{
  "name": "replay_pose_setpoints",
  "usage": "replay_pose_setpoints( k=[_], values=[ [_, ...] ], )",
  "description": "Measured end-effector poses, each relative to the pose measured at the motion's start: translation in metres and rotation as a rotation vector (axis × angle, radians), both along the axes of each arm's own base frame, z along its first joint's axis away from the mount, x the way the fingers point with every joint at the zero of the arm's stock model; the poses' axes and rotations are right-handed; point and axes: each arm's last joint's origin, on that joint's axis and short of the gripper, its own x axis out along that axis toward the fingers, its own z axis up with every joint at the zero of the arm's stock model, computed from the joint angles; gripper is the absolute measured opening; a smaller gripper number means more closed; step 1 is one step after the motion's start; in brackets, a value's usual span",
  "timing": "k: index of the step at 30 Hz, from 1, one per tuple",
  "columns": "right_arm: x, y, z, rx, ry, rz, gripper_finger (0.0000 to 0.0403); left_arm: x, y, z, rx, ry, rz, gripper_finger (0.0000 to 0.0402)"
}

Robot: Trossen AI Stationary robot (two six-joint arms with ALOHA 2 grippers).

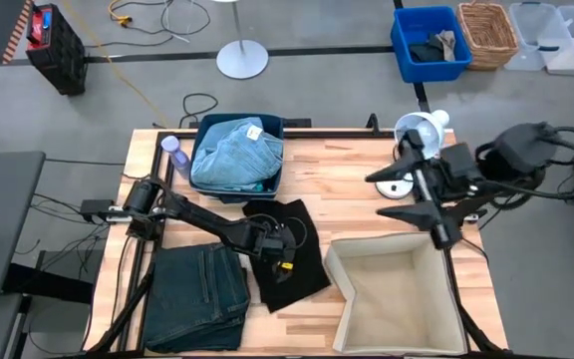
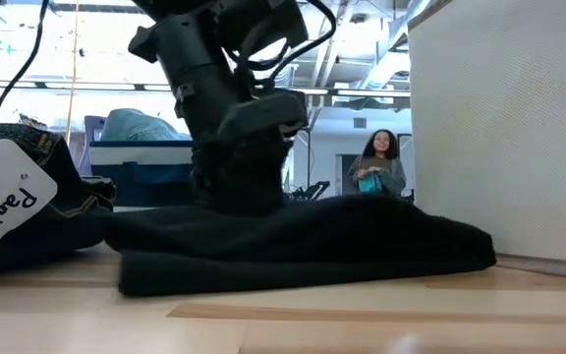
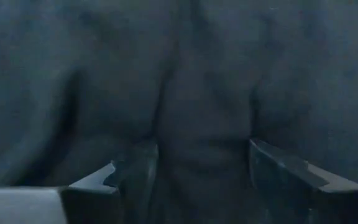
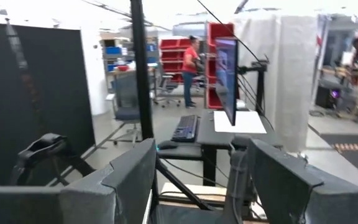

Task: Sort clothes
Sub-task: Put the black shirt into the white laundry organizer

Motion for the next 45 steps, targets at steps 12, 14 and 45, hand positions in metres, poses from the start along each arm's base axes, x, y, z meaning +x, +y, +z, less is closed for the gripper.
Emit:
replay_pose_setpoints(
  k=[12,14,45],
  values=[
    [-0.03,0.004,0.009,-0.053,-0.059,0.065,0.027,0.007,-0.003,0.007,-0.048,0.004,0.055,0.0026],
    [-0.03,0.004,0.009,-0.056,-0.058,0.066,0.027,0.012,-0.004,0.014,-0.044,-0.011,0.027,0.0026],
    [-0.017,-0.001,0.011,-0.087,-0.085,-0.211,0.027,-0.105,-0.032,0.313,0.282,-0.907,-0.269,0.0026]
  ],
)
